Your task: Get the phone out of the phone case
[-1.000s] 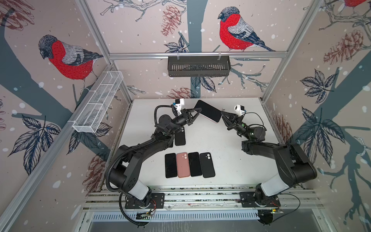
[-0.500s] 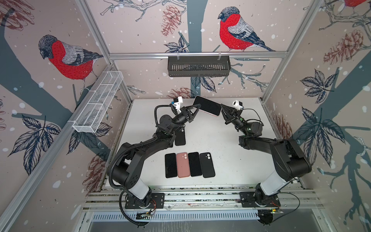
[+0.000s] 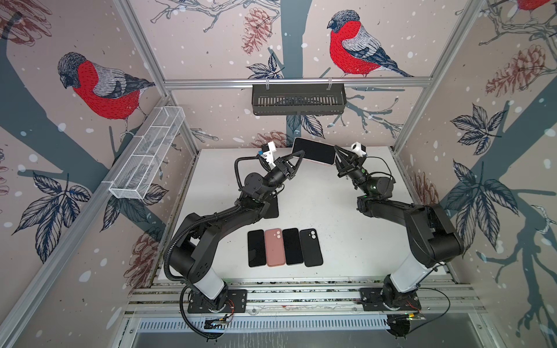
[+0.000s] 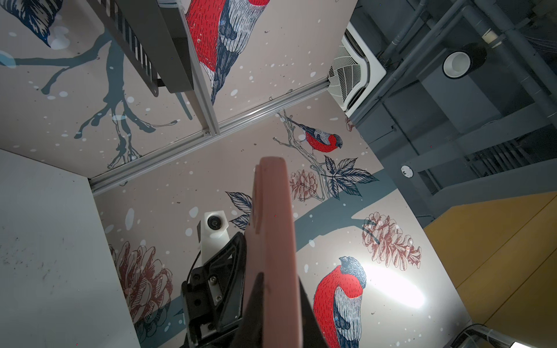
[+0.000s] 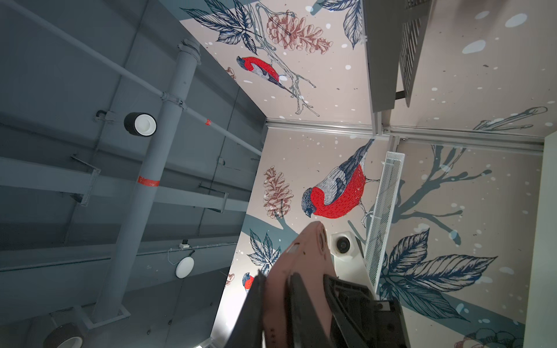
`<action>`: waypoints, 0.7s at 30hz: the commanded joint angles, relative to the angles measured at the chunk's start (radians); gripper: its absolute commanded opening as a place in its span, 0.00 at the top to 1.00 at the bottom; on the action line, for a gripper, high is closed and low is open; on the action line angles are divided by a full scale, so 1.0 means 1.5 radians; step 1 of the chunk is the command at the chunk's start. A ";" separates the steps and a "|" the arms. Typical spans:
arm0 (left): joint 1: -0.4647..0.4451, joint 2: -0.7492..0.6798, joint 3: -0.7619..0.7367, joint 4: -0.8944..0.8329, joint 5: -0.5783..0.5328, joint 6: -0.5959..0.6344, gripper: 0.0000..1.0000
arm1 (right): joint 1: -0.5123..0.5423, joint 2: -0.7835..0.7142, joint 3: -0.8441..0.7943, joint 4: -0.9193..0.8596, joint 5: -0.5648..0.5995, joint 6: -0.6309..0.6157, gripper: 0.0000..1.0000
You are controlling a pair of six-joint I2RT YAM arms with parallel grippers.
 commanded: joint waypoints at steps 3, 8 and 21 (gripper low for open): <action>-0.029 -0.038 0.027 0.315 0.094 -0.002 1.00 | -0.001 0.010 0.005 0.147 0.032 0.066 0.81; -0.035 -0.048 0.019 0.322 0.087 0.007 1.00 | -0.006 0.009 0.009 0.146 0.039 0.077 0.77; -0.038 -0.078 0.009 0.260 0.085 0.016 1.00 | -0.028 -0.011 -0.014 0.146 0.014 0.049 0.61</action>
